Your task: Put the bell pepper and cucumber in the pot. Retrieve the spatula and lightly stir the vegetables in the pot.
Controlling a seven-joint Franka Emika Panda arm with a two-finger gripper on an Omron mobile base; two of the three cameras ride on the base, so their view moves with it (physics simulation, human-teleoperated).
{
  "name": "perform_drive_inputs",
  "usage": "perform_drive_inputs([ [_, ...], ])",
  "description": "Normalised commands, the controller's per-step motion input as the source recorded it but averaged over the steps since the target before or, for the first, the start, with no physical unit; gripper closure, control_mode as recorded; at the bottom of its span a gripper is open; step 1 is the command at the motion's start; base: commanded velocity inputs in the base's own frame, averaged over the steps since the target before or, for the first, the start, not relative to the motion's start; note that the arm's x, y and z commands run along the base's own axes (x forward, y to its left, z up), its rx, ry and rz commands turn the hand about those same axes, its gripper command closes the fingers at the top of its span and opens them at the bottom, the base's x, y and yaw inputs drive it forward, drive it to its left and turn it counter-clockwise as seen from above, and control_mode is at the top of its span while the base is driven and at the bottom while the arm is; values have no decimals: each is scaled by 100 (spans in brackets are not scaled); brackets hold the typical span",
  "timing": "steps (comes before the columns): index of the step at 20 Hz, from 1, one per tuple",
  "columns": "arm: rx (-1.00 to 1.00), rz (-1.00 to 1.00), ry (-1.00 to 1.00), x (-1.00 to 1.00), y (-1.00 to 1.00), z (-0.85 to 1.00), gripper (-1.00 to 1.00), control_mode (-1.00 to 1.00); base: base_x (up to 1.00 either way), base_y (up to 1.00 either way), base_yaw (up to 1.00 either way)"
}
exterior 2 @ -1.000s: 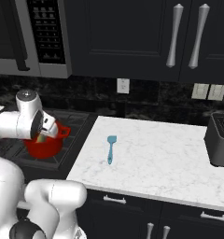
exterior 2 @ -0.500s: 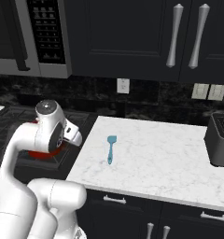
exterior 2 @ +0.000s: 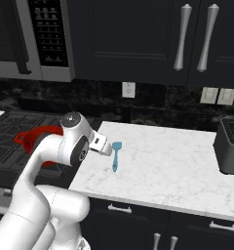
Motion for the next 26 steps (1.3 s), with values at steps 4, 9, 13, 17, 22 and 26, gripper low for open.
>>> perform_drive_inputs([
  [4,-7,1,3,1,-44,-54,-100,-100,0,0,0],
  [9,1,6,7,18,-43,-53,-100,-100,0,0,0],
  [13,1,10,4,46,-30,-54,-100,-100,0,0,0],
  [17,0,10,5,51,0,-42,-100,-100,0,0,0],
  [22,0,10,14,43,4,-30,-100,-100,0,0,0],
  [26,0,7,17,51,1,-34,-100,-100,0,0,0],
])
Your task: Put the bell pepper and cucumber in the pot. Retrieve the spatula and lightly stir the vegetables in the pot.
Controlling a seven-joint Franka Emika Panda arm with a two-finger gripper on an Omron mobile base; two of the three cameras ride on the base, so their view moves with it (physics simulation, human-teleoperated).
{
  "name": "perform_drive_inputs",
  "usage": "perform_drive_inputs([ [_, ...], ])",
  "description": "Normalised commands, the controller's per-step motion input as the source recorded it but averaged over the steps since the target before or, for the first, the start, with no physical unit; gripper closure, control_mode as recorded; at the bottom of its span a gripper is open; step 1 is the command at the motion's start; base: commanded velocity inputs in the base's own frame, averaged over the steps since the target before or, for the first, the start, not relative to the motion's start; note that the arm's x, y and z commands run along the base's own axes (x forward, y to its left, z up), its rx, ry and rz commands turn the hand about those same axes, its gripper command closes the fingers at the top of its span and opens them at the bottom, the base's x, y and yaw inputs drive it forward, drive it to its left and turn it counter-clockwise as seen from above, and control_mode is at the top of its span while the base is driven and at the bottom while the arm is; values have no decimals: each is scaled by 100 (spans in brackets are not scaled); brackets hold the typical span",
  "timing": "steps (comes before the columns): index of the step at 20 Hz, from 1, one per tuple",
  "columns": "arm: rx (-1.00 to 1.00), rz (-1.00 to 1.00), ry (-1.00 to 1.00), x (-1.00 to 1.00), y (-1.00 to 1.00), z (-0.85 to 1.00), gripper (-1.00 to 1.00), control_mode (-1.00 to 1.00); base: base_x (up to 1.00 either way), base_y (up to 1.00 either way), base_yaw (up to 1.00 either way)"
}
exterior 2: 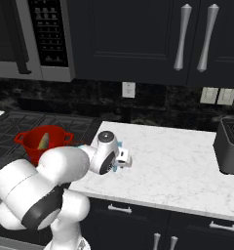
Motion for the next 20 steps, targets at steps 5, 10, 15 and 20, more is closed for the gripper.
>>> perform_drive_inputs([
  [5,0,5,12,35,0,-35,-100,-100,0,0,0],
  [10,0,5,8,19,-1,-57,-100,-100,0,0,0],
  [15,0,6,7,9,-1,-67,100,-100,0,0,0],
  [20,0,6,3,-6,0,-44,100,-100,0,0,0],
])
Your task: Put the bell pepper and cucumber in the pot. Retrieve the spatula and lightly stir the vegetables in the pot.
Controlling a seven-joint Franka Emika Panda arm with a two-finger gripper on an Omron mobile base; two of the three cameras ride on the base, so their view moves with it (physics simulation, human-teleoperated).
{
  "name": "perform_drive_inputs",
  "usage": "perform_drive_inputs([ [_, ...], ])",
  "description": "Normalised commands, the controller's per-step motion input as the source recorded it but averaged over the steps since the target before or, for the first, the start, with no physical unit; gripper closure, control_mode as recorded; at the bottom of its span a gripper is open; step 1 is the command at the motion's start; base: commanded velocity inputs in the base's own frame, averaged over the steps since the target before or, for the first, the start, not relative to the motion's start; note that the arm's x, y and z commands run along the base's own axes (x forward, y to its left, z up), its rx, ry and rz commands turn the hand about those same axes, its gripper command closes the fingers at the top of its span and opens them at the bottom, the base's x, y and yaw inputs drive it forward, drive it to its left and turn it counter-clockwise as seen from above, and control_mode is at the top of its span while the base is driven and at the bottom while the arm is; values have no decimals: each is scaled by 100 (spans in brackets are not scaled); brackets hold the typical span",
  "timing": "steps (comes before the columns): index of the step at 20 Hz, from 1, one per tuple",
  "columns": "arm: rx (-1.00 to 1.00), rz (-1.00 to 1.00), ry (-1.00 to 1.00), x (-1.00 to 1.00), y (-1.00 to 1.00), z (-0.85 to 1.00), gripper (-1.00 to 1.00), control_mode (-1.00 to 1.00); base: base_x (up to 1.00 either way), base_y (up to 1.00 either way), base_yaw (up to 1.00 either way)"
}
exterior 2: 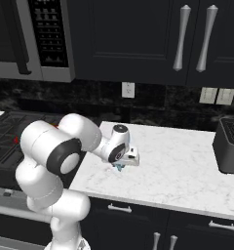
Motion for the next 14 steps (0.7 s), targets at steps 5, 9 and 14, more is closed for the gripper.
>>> perform_drive_inputs([
  [5,0,5,-1,-38,4,-5,100,-100,0,0,0],
  [9,1,2,-18,-69,17,75,100,-100,0,0,0],
  [14,10,0,-17,-69,23,100,100,-100,0,0,0],
])
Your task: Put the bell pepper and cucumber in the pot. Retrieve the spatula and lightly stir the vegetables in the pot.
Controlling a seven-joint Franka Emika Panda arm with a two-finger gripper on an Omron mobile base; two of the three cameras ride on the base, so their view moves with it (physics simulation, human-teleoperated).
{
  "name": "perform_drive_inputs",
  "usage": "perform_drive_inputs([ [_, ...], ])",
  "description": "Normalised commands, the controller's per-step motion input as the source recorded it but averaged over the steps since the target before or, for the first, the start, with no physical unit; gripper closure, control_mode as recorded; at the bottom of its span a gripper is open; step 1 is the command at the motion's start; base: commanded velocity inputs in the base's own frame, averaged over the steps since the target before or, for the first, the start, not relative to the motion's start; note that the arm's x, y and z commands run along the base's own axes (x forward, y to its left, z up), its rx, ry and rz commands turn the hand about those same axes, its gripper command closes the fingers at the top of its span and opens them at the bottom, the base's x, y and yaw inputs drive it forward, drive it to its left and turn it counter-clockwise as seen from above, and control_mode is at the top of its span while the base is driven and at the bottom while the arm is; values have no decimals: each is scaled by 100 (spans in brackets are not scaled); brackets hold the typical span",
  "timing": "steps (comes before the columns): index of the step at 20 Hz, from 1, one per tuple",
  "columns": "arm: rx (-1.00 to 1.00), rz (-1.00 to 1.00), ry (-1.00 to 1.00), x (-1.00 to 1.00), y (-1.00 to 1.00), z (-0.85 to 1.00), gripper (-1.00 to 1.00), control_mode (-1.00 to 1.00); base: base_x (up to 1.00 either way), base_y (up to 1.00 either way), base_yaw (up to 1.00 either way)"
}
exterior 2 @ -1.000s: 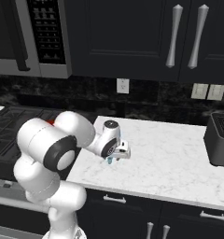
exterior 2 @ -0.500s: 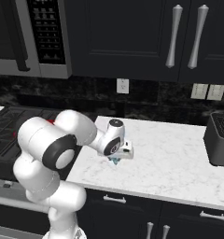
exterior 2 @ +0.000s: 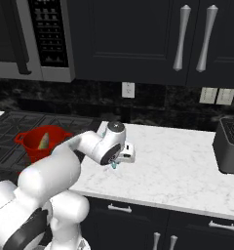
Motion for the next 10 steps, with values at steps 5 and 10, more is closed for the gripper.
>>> perform_drive_inputs([
  [5,29,-3,10,-53,30,100,100,-100,0,0,0],
  [10,39,-10,24,-42,26,100,100,-100,0,0,0],
])
